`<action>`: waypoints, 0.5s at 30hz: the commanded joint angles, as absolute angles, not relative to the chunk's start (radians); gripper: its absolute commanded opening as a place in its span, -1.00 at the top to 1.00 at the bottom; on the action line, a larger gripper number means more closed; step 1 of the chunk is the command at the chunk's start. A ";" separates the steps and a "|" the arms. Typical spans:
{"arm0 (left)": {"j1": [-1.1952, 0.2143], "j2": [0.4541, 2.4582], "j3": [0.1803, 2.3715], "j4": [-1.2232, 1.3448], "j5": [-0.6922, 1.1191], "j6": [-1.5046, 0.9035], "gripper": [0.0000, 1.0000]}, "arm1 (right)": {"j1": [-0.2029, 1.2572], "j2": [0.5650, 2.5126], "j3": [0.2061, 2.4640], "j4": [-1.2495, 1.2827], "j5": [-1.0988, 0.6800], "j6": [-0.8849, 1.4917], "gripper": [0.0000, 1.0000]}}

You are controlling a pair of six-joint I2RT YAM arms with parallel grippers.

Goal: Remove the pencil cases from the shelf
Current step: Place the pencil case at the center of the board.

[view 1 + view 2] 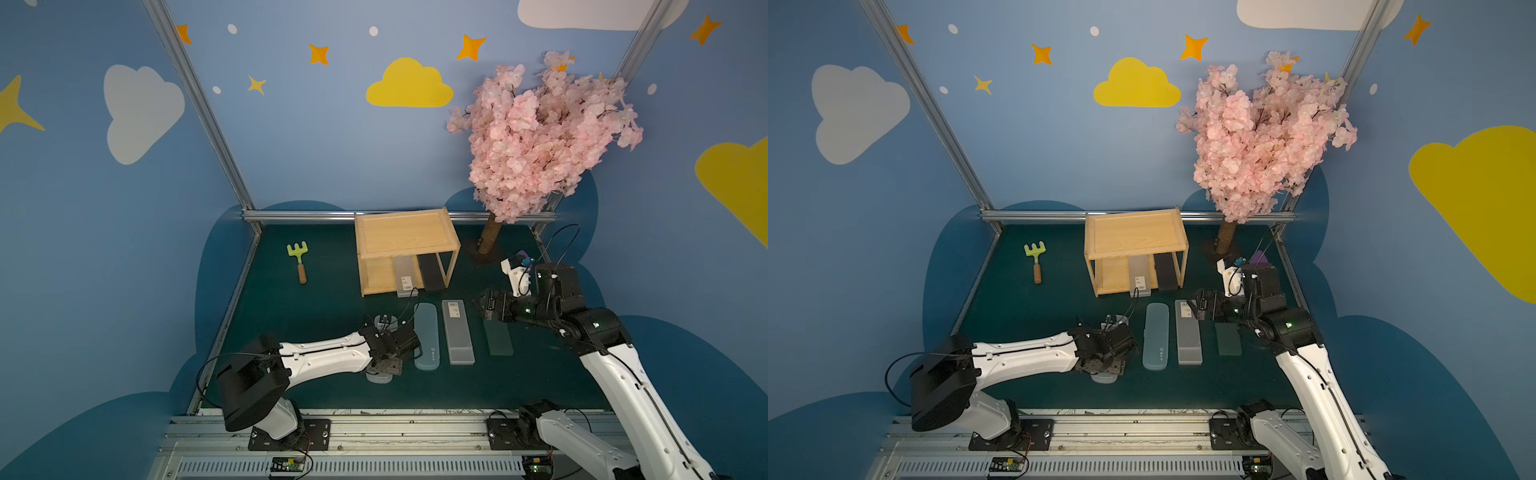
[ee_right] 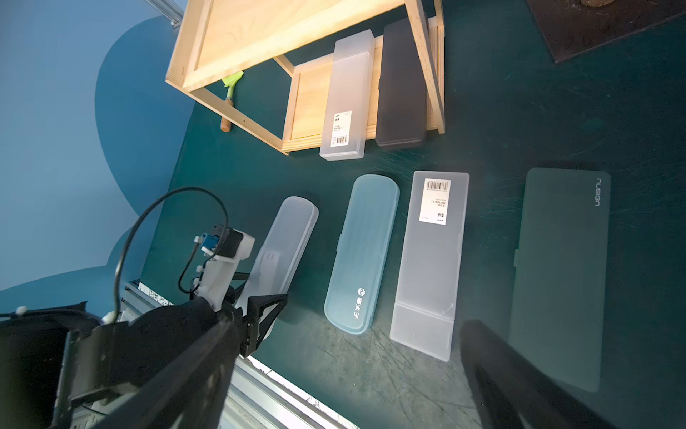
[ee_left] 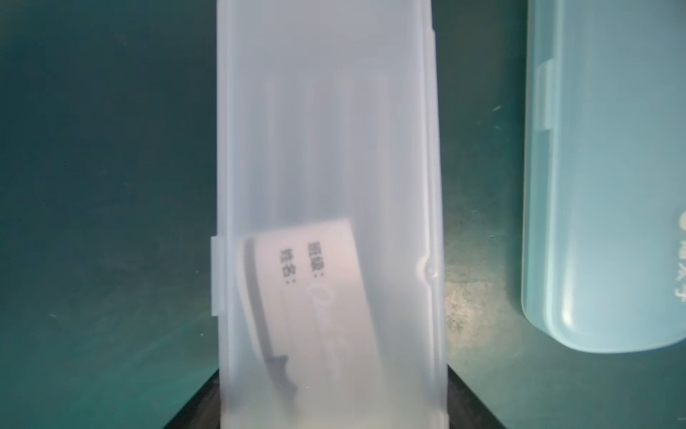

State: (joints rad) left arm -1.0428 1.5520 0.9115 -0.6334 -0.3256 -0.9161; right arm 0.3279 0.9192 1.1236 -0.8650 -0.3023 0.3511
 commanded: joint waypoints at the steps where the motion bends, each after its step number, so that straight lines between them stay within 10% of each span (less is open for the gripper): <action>1: -1.017 1.576 0.913 -0.559 -0.304 -0.896 -0.27 | 0.335 0.890 1.115 -0.910 -0.283 0.369 -0.96; 15: -0.940 1.781 1.036 -0.463 -0.232 -0.789 -0.27 | 0.335 0.897 1.158 -0.979 -0.229 0.355 -0.96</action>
